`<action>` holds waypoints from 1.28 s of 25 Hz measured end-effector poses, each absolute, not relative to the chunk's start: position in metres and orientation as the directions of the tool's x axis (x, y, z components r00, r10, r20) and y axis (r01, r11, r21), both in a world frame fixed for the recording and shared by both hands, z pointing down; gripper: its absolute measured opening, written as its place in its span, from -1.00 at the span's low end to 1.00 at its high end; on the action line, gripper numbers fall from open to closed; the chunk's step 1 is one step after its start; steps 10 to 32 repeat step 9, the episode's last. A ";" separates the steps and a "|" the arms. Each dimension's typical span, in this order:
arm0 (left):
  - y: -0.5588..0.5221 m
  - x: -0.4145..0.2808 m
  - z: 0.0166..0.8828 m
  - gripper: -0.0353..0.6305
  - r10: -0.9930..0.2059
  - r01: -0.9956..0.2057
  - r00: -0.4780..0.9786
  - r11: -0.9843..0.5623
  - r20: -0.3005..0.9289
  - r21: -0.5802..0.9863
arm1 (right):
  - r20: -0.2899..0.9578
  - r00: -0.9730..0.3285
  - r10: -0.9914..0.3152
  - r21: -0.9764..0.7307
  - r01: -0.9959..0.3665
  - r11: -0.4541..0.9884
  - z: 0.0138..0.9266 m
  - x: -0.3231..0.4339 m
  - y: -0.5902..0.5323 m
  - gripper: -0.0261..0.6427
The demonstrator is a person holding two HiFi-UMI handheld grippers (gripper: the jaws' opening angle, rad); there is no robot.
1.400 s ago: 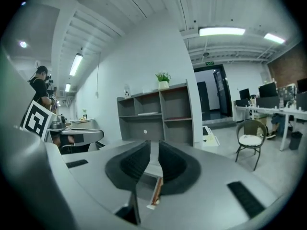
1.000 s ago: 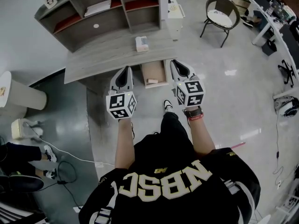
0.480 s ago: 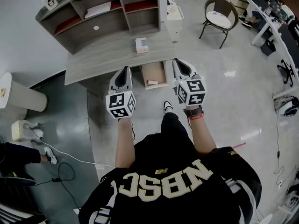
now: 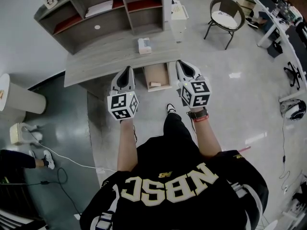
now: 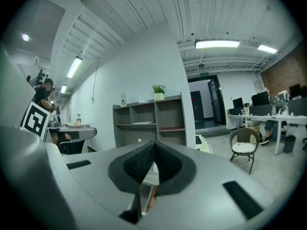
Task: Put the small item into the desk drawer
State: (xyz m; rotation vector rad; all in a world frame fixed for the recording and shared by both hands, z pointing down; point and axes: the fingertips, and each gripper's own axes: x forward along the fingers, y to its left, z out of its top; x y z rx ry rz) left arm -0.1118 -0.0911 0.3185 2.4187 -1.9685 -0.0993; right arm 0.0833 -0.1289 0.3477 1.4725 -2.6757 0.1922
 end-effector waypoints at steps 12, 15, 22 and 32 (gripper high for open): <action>-0.141 -0.119 0.341 -0.85 -0.981 -0.979 0.192 -0.191 0.005 0.074 | 0.217 -0.540 -0.813 -0.090 -0.840 0.535 0.388 0.073 -0.188 -0.90; -0.141 -0.119 0.341 -0.85 -0.981 -0.979 0.192 -0.191 0.005 0.074 | 0.217 -0.540 -0.813 -0.090 -0.840 0.535 0.388 0.073 -0.188 -0.90; -0.141 -0.119 0.341 -0.85 -0.981 -0.979 0.192 -0.191 0.005 0.074 | 0.217 -0.540 -0.813 -0.090 -0.840 0.535 0.388 0.073 -0.188 -0.90; -0.141 -0.119 0.341 -0.85 -0.981 -0.979 0.192 -0.191 0.005 0.074 | 0.217 -0.540 -0.813 -0.090 -0.840 0.535 0.388 0.073 -0.188 -0.90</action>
